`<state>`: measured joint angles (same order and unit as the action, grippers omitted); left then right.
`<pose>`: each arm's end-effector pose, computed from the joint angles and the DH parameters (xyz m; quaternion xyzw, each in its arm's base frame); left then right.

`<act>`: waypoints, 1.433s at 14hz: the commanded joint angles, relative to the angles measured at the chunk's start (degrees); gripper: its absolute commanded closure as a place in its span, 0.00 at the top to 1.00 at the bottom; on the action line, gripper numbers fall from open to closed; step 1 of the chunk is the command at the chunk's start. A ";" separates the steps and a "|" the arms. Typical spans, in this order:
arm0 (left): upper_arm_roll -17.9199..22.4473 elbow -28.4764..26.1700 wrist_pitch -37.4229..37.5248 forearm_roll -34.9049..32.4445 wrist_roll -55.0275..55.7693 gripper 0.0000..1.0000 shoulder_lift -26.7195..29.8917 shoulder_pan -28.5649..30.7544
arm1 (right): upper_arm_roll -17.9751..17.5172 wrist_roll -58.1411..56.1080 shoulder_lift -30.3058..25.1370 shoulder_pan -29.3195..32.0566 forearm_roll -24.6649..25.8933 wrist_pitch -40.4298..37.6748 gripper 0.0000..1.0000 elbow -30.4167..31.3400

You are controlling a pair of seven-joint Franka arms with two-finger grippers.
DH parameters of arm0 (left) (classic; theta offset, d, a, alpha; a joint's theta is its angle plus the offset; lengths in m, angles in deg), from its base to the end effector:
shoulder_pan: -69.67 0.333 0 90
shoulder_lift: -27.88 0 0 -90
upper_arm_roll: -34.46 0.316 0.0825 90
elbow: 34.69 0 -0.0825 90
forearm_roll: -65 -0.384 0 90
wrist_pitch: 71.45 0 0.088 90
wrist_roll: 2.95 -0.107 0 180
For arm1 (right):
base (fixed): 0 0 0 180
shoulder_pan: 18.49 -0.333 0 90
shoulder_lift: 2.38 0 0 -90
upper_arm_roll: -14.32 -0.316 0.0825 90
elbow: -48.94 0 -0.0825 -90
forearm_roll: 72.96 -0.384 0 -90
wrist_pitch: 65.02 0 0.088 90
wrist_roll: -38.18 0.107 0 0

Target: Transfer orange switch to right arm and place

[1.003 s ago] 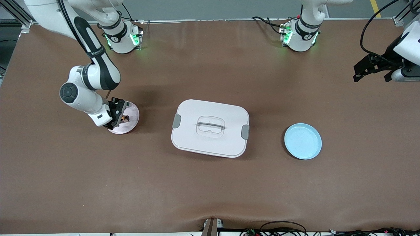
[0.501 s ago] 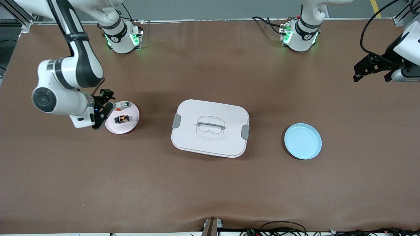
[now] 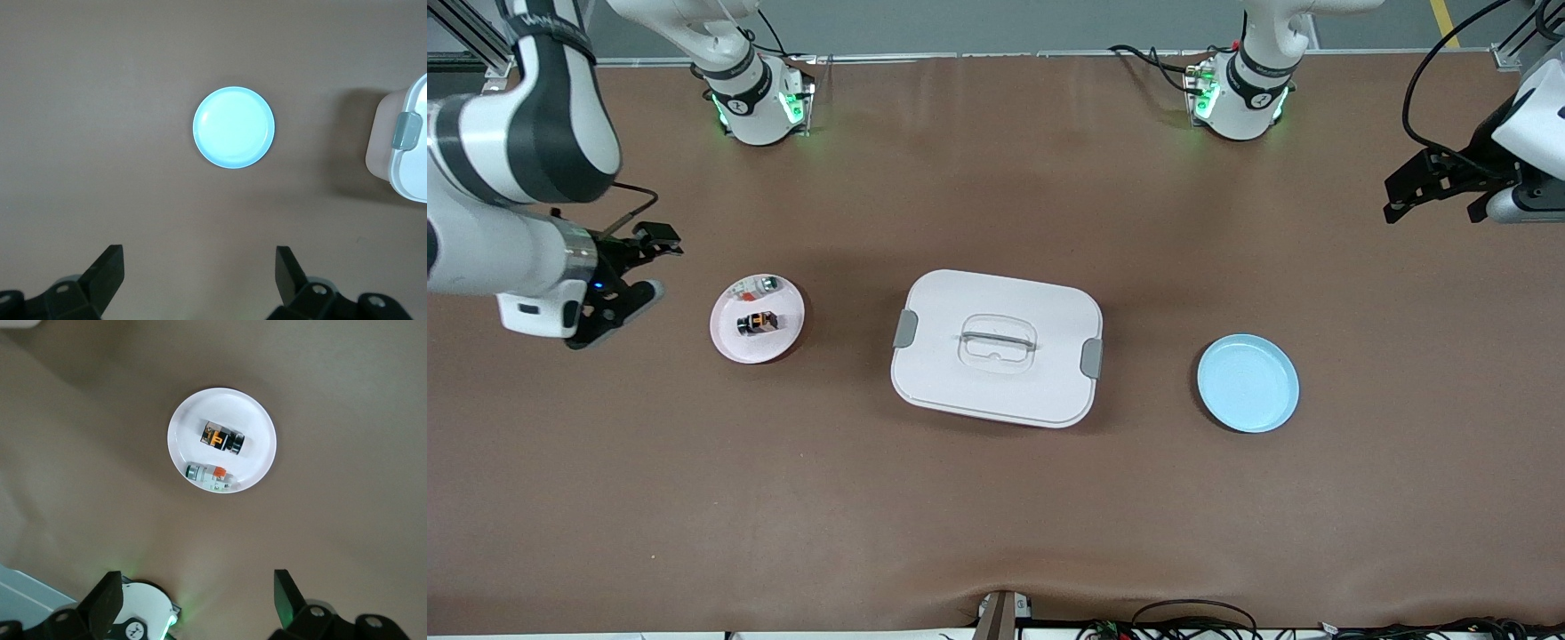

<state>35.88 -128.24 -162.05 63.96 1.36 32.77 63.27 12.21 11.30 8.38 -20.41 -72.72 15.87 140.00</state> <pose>0.5270 -0.0434 0.6424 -0.9998 0.0058 -0.0175 0.0066 0.5755 0.0385 0.4988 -0.9477 -0.2624 0.1777 0.0373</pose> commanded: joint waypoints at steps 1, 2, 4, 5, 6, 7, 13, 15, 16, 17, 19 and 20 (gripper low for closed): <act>0.08 -0.32 -0.29 0.43 -1.15 1.00 0.47 0.42 | -0.78 6.55 0.76 1.65 0.73 -4.68 1.00 -6.33; 0.08 -0.32 -0.29 0.43 -1.15 1.00 0.47 0.33 | -0.70 8.14 0.32 1.92 0.82 -4.77 1.00 -6.77; 0.16 -0.32 -0.20 0.43 -1.15 1.00 0.47 0.33 | -0.70 12.61 -0.03 3.05 0.47 -4.95 1.00 -8.44; 0.16 -0.32 -0.11 0.43 -1.15 1.00 0.47 0.33 | -0.70 15.25 0.05 3.84 0.29 -5.73 1.00 -9.58; 0.16 -0.32 -0.02 0.43 -1.15 1.00 0.56 0.33 | -0.70 17.01 0.05 4.63 0.29 -6.53 1.00 -10.63; 0.08 -0.23 -0.02 0.43 -1.06 1.00 0.56 0.33 | -0.78 18.25 0.05 5.43 0.20 -7.58 1.00 -11.69; -0.19 -0.23 1.03 0.43 -1.06 1.00 1.00 0.07 | -0.17 18.61 -0.03 7.45 0.64 -13.20 1.00 -15.73; -0.28 -0.32 1.38 0.43 -1.06 1.00 1.26 -0.11 | -0.26 17.82 -0.30 7.89 0.99 -13.83 1.00 -18.89; -0.28 -0.58 1.56 0.43 -1.06 1.00 1.44 -0.19 | -0.61 17.82 -0.73 7.55 1.08 -13.31 1.00 -19.08; -0.88 -1.02 1.56 0.43 -1.06 1.00 1.88 0.07 | -0.87 17.82 -0.82 6.67 1.78 -12.95 1.00 -19.17; -1.07 -2.68 1.39 0.43 -1.06 1.00 3.63 0.16 | -0.87 18.08 -0.74 4.21 4.06 -12.60 1.00 -19.26; -1.15 -2.95 1.30 0.43 -1.06 1.00 4.07 0.07 | -0.96 18.35 -0.74 4.20 3.81 -12.42 1.00 -19.34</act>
<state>35.14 -128.76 -160.80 63.96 1.36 33.89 63.12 11.68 28.94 7.69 -15.23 -70.73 3.61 121.30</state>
